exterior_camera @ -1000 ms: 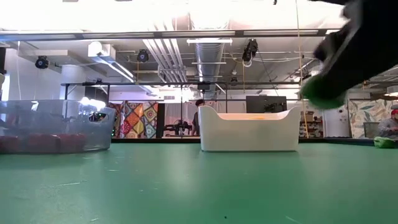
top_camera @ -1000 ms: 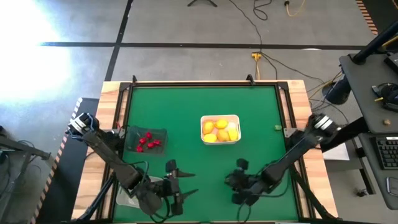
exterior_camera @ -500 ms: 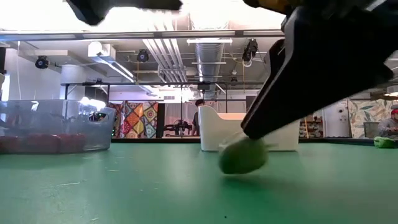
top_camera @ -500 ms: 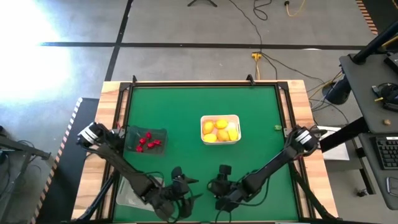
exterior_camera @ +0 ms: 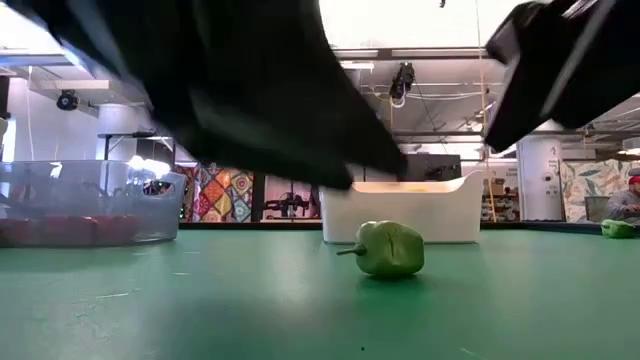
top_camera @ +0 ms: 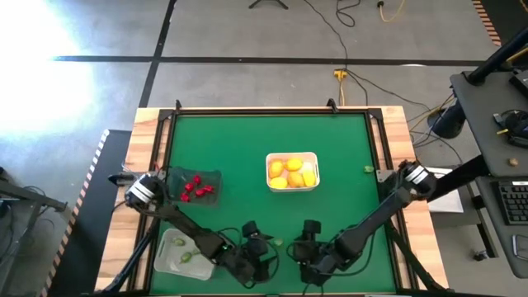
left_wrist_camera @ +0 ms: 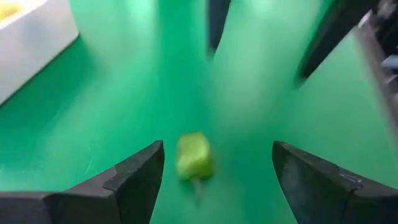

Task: Sort produce into baskets
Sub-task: Put the green chili pepper into the gray bin

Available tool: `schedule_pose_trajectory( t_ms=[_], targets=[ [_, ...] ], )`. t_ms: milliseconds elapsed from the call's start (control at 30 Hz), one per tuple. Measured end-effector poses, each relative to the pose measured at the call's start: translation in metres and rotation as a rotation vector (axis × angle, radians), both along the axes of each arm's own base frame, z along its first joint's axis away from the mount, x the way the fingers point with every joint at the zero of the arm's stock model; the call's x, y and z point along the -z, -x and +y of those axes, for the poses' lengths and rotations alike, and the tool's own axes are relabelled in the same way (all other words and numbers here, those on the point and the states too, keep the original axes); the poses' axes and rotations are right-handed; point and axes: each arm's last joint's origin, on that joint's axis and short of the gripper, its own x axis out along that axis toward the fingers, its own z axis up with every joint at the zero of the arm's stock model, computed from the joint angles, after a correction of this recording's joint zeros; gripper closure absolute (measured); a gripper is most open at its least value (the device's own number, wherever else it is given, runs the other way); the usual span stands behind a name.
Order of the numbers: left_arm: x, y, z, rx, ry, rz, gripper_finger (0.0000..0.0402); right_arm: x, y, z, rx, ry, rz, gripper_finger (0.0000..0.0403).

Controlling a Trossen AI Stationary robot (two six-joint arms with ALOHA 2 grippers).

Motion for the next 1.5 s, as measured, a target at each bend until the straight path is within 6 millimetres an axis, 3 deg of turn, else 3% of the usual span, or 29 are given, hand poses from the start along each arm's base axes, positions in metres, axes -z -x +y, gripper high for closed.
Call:
schedule_pose_trajectory(
  t_ms=[267, 467, 800, 933, 1100, 1400, 1500],
  targets=[
    [0.027, -0.021, 0.021, -0.063, -0.02, 0.049, 0.0122, -0.009, 0.017, 0.01, 0.023, 0.038, -0.032, 0.0101],
    [0.036, -0.018, 0.025, -0.047, -0.062, 0.112, 0.0135, -0.008, 0.018, 0.01, 0.025, 0.044, -0.034, 0.0109],
    [0.045, -0.021, 0.02, -0.063, -0.077, 0.098, 0.0262, -0.008, 0.014, 0.002, -0.024, 0.116, -0.005, 0.0136],
    [0.049, -0.03, 0.016, -0.095, -0.097, 0.069, 0.0288, -0.009, 0.017, -0.001, -0.024, 0.136, 0.016, 0.0149],
    [0.049, -0.036, 0.014, -0.104, -0.093, 0.062, 0.0266, -0.01, 0.023, -0.006, 0.011, 0.145, 0.064, 0.0161],
    [0.049, -0.037, 0.017, -0.192, -0.009, 0.02, 0.0156, -0.017, 0.029, -0.009, 0.028, 0.145, 0.086, 0.0162],
    [0.05, -0.039, 0.018, -0.214, 0.017, 0.002, 0.0137, -0.017, 0.03, -0.009, 0.025, 0.162, 0.083, 0.0161]
  ],
)
